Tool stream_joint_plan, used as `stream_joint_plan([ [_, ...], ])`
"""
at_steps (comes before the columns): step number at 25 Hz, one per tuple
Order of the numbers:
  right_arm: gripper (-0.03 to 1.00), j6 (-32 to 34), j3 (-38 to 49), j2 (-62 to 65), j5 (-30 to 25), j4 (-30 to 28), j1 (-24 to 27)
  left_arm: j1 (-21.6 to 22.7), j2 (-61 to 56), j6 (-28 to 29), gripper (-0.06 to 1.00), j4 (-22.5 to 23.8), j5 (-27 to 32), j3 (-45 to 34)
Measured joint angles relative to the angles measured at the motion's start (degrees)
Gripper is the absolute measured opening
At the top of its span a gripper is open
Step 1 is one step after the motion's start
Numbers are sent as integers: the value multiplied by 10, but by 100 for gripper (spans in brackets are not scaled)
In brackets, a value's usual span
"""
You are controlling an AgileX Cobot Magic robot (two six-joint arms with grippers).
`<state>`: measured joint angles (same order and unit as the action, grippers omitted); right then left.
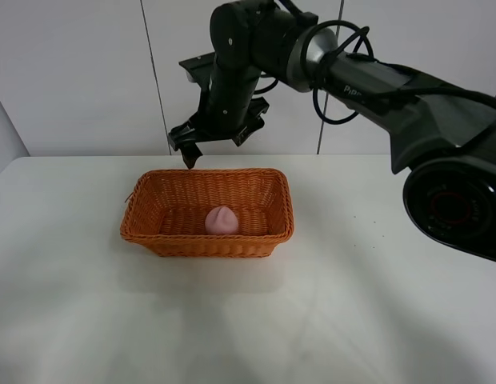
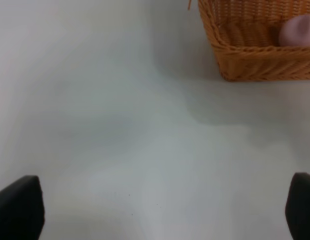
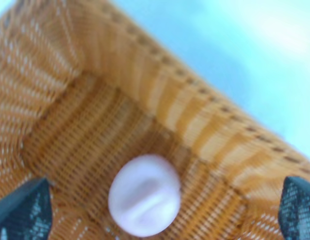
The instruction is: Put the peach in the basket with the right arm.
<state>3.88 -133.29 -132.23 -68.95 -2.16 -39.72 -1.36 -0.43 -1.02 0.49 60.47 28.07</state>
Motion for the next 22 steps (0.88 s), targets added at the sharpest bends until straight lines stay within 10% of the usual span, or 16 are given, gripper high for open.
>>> stream_joint_plan([
  [10,70,0,-12,0,-8,10,47,0,0,0,99,0,0,0],
  [22,70,0,-12,0,-8,3,300,0,0,0,99,0,0,0],
])
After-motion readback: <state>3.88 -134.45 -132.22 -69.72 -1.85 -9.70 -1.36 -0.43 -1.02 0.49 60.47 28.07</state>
